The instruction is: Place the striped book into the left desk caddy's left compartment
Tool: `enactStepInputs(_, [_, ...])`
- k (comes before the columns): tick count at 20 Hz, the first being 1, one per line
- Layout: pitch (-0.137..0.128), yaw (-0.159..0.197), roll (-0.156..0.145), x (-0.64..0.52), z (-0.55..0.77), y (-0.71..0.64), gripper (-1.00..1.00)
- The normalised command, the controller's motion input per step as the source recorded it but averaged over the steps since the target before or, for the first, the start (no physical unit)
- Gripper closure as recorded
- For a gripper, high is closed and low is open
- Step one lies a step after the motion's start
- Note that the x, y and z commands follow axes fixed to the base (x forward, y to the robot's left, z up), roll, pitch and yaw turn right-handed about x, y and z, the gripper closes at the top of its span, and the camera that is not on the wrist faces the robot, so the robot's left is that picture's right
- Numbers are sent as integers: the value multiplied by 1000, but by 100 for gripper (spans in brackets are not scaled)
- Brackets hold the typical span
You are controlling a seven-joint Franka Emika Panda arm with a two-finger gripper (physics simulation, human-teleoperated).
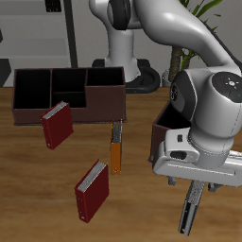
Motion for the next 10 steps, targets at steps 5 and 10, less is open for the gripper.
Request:
enactStepInputs(5, [-9,-58,-7,14,-229,-27,-100])
enactStepInputs(10, [6,-37,24,23,-212,67,-100])
